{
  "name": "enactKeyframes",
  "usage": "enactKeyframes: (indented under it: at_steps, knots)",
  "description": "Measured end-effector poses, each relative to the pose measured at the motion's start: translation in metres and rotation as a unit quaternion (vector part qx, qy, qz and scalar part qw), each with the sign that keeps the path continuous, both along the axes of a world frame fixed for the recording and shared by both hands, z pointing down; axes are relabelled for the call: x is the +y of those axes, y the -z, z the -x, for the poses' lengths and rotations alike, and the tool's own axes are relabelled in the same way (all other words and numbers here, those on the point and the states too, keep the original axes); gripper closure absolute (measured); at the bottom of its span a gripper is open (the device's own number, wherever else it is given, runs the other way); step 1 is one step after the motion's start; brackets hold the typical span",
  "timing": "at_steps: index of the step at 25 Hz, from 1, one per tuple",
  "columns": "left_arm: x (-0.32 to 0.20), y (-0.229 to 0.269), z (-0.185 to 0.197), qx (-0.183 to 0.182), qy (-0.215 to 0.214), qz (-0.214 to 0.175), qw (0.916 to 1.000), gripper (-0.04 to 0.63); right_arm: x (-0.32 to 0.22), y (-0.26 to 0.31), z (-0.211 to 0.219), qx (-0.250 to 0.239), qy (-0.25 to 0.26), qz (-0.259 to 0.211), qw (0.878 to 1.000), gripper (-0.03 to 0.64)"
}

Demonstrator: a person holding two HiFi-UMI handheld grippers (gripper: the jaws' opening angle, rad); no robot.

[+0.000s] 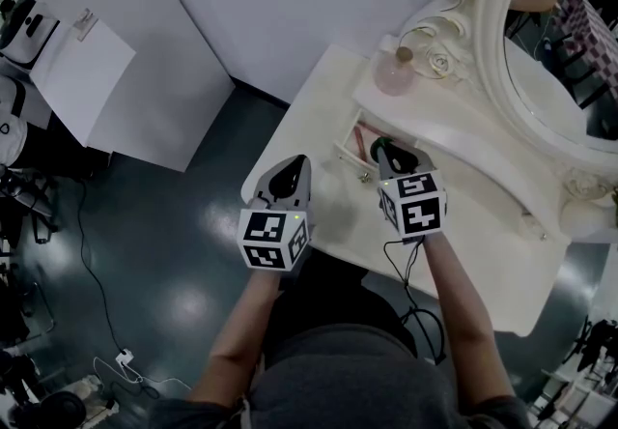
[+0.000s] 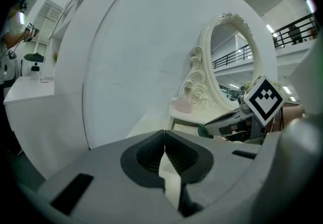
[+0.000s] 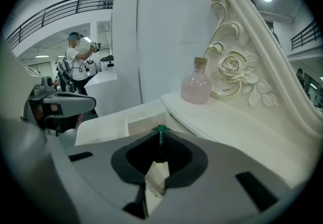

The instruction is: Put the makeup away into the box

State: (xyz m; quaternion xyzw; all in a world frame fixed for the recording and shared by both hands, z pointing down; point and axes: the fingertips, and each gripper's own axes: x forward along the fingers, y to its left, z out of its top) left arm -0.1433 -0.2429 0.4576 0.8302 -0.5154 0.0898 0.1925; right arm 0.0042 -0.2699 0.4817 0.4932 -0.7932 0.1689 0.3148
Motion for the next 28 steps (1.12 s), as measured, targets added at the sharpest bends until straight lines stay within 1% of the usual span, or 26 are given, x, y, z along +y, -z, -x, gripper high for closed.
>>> enactKeyframes:
  at_steps: [14, 20, 28]
  knots:
    - [-0.003, -0.003, -0.001, -0.001, -0.002, 0.004, 1.0, 0.589, 0.0, 0.001, 0.0, -0.021, -0.004, 0.011, 1.0, 0.565]
    - [-0.004, -0.002, -0.003, -0.003, -0.005, 0.002, 1.0, 0.589, -0.002, 0.008, -0.007, -0.031, -0.016, -0.005, 0.999, 0.558]
    - [-0.006, 0.004, -0.014, -0.005, -0.016, -0.006, 0.9998, 0.589, 0.002, 0.031, -0.013, -0.061, -0.028, -0.039, 0.997, 0.549]
